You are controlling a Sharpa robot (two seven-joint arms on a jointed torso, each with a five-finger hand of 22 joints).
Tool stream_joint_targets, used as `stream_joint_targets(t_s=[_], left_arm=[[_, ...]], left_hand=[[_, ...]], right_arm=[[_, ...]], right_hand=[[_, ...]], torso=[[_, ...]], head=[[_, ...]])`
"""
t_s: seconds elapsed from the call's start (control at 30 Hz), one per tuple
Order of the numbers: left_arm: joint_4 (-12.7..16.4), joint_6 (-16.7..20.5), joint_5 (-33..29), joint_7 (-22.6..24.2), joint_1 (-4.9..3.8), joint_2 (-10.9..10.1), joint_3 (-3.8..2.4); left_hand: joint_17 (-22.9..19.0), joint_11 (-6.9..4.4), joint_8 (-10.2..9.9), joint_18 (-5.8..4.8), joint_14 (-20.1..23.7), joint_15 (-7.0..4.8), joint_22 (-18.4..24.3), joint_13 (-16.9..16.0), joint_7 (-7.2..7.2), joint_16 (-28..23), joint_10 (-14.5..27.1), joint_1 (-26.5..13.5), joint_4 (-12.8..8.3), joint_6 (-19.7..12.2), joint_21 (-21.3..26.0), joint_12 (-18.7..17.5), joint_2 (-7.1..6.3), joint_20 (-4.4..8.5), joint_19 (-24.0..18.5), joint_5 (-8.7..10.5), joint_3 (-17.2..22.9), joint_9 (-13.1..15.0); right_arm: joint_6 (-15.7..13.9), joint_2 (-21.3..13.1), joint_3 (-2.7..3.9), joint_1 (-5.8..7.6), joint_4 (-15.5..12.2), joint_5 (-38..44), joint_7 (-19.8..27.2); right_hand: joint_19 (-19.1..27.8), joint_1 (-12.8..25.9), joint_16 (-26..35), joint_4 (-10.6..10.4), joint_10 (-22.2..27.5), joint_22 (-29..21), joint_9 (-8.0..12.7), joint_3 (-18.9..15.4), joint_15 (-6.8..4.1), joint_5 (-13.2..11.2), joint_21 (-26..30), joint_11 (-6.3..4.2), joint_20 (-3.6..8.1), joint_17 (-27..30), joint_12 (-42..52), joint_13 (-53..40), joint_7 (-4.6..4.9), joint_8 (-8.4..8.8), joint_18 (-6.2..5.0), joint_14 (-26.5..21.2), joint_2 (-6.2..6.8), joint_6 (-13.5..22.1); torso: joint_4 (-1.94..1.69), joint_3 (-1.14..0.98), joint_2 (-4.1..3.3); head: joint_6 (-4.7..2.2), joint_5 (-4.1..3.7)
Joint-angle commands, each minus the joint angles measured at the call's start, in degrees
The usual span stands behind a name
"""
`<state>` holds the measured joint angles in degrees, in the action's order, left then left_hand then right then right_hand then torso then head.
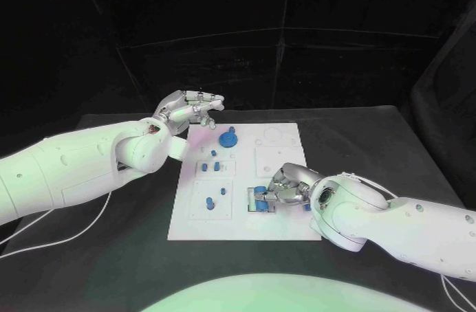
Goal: Assemble the parts on the task board
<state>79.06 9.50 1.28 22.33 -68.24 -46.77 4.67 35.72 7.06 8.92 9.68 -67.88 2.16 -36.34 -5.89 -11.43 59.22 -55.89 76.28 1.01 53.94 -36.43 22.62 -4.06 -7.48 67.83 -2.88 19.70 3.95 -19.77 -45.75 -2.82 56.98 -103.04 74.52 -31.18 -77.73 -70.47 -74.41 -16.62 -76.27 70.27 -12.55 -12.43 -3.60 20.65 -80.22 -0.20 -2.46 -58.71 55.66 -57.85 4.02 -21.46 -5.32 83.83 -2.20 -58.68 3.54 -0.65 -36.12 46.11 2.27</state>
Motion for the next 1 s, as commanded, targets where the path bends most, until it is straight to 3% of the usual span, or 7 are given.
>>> stream_joint_targets(t_s=[0.03,0.2,0.33,0.5,0.6,0.73,1.0], left_arm=[[0.06,-0.62,-0.16,0.19,-0.09,0.09,-0.05],[0.04,-0.62,-0.16,0.14,-0.09,0.09,-0.05],[0.03,-0.64,-0.16,0.11,-0.09,0.1,-0.05],[0.01,-0.68,-0.16,0.07,-0.09,0.1,-0.05],[-0.02,-0.71,-0.16,0.05,-0.09,0.11,-0.05],[-0.03,-0.74,-0.16,0.03,-0.09,0.12,-0.05],[-0.08,-0.78,-0.16,-0.01,-0.09,0.17,-0.05]], left_hand=[[-0.06,0.07,0.35,0.77,0.38,0.03,0.07,-0.1,-0.02,-0.1,0.4,0.46,-0.09,-0.46,0.23,0.2,-0.02,-0.27,-0.05,0.04,-0.12,-0.02],[-0.06,0.07,0.35,0.77,0.38,0.03,0.07,-0.1,-0.02,-0.1,0.4,0.46,-0.09,-0.46,0.23,0.2,-0.02,-0.27,-0.05,0.04,-0.12,-0.02],[-0.06,0.07,0.35,0.77,0.38,0.03,0.07,-0.1,-0.02,-0.1,0.4,0.46,-0.09,-0.46,0.23,0.2,-0.02,-0.27,-0.05,0.04,-0.12,-0.02],[-0.06,0.07,0.35,0.77,0.38,0.03,0.07,-0.1,-0.02,-0.1,0.4,0.46,-0.09,-0.46,0.23,0.2,-0.02,-0.27,-0.05,0.04,-0.12,-0.02],[-0.06,0.07,0.35,0.77,0.38,0.03,0.07,-0.1,-0.02,-0.1,0.4,0.46,-0.09,-0.46,0.23,0.2,-0.02,-0.27,-0.05,0.04,-0.12,-0.02],[-0.06,0.07,0.35,0.77,0.38,0.03,0.07,-0.1,-0.02,-0.1,0.4,0.46,-0.09,-0.46,0.23,0.2,-0.02,-0.27,-0.05,0.04,-0.12,-0.02],[-0.06,0.07,0.35,0.77,0.38,0.03,0.07,-0.1,-0.02,-0.1,0.4,0.46,-0.09,-0.46,0.23,0.2,-0.02,-0.27,-0.05,0.04,-0.12,-0.02]], right_arm=[[0.86,0.34,0.04,0.1,0.27,1.55,-0.49],[1.89,0.95,0.04,0.1,0.95,2.25,-0.93],[2.24,1.22,0.04,0.1,1.25,3.06,-1.4],[2.2,1.32,0.04,0.11,1.36,3.92,-1.79],[2.14,1.3,0.04,0.11,1.28,4.26,-1.78],[2.26,1.16,0.04,0.1,0.99,4.49,-1.22],[3.39,1.17,0.04,0.1,0.58,6.61,-0.9]], right_hand=[[0.4,0.84,0.4,-0.01,0.56,-0.23,-0.17,-0.66,-0.34,-1.69,0.25,0.06,-0.14,0.25,-0.64,0.27,0.23,0.24,0.87,1.41,0.02,-0.16],[1.4,3.37,1.39,-0.02,1.67,-1.63,-0.8,-3.1,-0.18,-11.1,1.1,0.28,-0.27,1.81,-3.75,2.26,0.43,0.59,0.56,1.08,0.25,0.3],[2.17,6.41,2.36,-0.19,2.82,-2.84,-1.23,-3.92,0.01,-17.38,1.87,0.47,-0.43,3.24,-6.66,4.29,0.68,0.88,0.31,0.82,2.09,0.9],[2.36,9.84,2.84,-0.27,3.05,-3.24,-1.57,-2.19,0.02,-17.84,2.21,0.54,-0.44,3.85,-7.65,4.8,0.71,1.04,0.24,0.75,5.26,1.24],[2.37,10.38,2.96,-0.26,3.03,-3.31,-1.7,-1.12,0.01,-17.86,2.28,0.53,-0.43,3.99,-7.79,4.82,0.71,1.06,0.23,0.74,5.76,1.27],[2.3,8.5,2.9,0.13,2.74,-3.27,-1.99,0.75,0.04,-17.35,2.3,0.52,-0.48,3.83,-7.57,4.48,0.7,0.96,0.23,0.85,4.45,1.14],[1.87,-2.41,2.72,3.71,1.6,-2.73,-3.23,2.33,-0.32,-12.41,2.12,0.07,-0.23,3.44,-6.05,2.69,0.21,-0.04,0.33,1.06,2.82,0.09]], torso=[[-0.03,0.0,0.0],[-0.03,0.02,-0.09],[-0.01,0.03,-0.06],[-0.08,0.03,-0.1],[-0.1,0.02,-0.1],[-0.08,0.02,-0.12],[-0.12,0.06,-0.16]], head=[[0.06,0.04],[0.04,0.11],[0.06,0.08],[0.05,0.08],[0.02,0.05],[-0.04,0.08],[-0.16,-0.15]])
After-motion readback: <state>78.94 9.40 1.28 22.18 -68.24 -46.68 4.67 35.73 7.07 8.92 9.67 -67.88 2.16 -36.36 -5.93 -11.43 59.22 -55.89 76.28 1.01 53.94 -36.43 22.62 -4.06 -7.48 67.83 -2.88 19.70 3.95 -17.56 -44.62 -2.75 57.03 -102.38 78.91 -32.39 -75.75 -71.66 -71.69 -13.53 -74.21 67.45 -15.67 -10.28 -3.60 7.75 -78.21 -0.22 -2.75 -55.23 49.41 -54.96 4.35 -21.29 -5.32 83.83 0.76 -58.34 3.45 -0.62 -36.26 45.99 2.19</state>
